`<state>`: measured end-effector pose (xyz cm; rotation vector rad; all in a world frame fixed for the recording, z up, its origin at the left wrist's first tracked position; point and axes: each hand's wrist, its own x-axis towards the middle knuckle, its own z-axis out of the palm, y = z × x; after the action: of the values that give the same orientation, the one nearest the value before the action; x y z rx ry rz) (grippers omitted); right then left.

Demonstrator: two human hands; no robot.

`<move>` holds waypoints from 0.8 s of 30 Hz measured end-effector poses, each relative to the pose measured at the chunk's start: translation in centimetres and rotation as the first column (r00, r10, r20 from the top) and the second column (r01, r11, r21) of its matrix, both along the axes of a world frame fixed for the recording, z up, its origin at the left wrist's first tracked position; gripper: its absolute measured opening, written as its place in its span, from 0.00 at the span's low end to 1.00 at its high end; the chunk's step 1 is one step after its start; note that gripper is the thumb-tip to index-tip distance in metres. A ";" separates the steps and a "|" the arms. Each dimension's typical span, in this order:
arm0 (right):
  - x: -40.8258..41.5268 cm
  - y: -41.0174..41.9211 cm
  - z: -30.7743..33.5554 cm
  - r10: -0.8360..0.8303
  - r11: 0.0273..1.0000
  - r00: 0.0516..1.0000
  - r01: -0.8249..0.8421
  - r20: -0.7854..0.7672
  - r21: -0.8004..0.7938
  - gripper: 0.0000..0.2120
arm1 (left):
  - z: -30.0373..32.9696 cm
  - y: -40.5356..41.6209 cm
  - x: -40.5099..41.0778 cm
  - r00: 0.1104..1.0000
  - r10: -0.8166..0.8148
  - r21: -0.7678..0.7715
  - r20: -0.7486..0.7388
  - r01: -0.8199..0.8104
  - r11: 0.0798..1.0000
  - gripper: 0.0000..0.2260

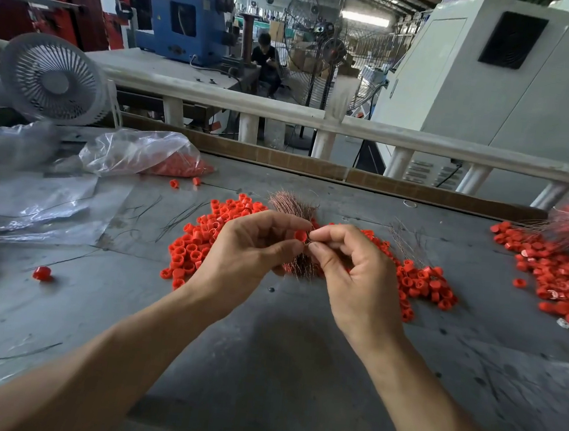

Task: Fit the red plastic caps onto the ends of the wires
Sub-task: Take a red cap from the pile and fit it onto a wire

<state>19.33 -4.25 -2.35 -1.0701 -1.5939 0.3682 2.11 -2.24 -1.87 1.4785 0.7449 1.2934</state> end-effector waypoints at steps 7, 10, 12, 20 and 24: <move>0.1 0.0 -0.1 -0.015 1.000 1.000 0.015 0.021 0.000 0.06 | -0.4 0.4 0.1 1.000 0.021 -0.023 -0.004 -0.021 1.000 0.10; 0.1 0.1 -0.2 -0.008 1.000 1.000 0.008 0.027 0.005 0.04 | -0.3 0.3 0.0 1.000 0.015 -0.017 -0.010 -0.015 1.000 0.10; 0.1 0.1 -0.3 -0.022 1.000 0.999 0.022 0.044 0.020 0.04 | -0.2 0.2 -0.1 1.000 0.022 -0.016 -0.011 -0.023 1.000 0.10; 0.1 0.2 -0.3 -0.028 0.999 0.999 0.027 0.016 0.018 0.04 | -0.2 0.4 -0.1 0.997 0.073 -0.026 -0.019 -0.073 0.997 0.13; 0.0 0.1 -0.5 -0.008 1.000 0.999 0.008 0.039 0.006 0.03 | -0.3 0.3 -0.1 0.998 0.059 -0.014 -0.019 -0.059 0.998 0.14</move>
<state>19.31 -4.12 -2.83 -1.0848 -1.6239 0.3395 2.05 -1.92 -2.15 1.4686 0.8137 1.3172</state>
